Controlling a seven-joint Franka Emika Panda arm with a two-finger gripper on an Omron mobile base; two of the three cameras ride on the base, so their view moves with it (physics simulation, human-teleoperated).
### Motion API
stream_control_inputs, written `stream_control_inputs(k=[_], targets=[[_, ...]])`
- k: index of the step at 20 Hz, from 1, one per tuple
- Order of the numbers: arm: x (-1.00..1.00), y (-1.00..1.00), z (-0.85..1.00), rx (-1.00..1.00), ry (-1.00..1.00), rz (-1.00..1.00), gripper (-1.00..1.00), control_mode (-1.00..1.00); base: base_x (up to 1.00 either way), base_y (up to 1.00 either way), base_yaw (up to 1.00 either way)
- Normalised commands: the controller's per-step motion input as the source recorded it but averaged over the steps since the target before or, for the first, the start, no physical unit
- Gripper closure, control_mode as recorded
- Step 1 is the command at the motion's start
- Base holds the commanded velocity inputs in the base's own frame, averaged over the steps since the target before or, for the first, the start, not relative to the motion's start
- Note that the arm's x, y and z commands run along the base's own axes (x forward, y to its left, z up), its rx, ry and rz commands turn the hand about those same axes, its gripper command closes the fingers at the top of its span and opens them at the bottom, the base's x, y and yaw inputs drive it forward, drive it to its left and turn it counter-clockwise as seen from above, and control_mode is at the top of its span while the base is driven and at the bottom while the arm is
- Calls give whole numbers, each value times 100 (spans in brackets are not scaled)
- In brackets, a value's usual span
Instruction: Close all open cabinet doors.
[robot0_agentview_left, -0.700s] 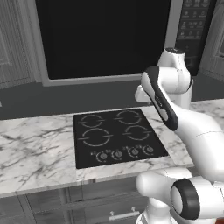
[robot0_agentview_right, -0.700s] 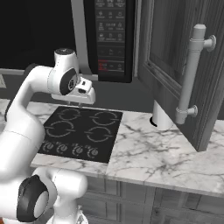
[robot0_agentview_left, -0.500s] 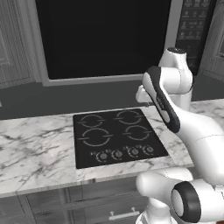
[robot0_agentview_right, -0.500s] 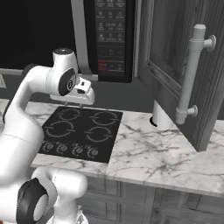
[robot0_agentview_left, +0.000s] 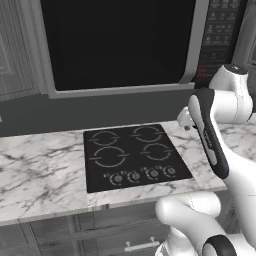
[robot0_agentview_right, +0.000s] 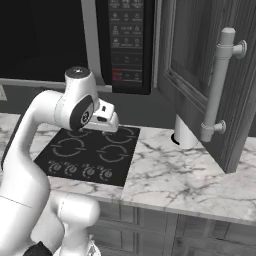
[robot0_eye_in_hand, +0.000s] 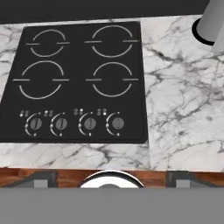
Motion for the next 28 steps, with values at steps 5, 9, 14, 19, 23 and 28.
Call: stream_control_inputs(k=[5,9,14,19,23,28], targets=[[-45,-57,-3,0,-5,0,-100,-100,0,0,0],[-4,-5,-16,0,-1,0,-100,-100,0,0,0],[41,55,-42,-8,0,0,-100,-100,0,0,0],[33,73,-44,-12,0,0,-100,-100,0,0,0],[37,65,-33,-10,0,0,-100,-100,0,0,0],[30,9,-7,-1,0,0,-100,-100,0,0,0]])
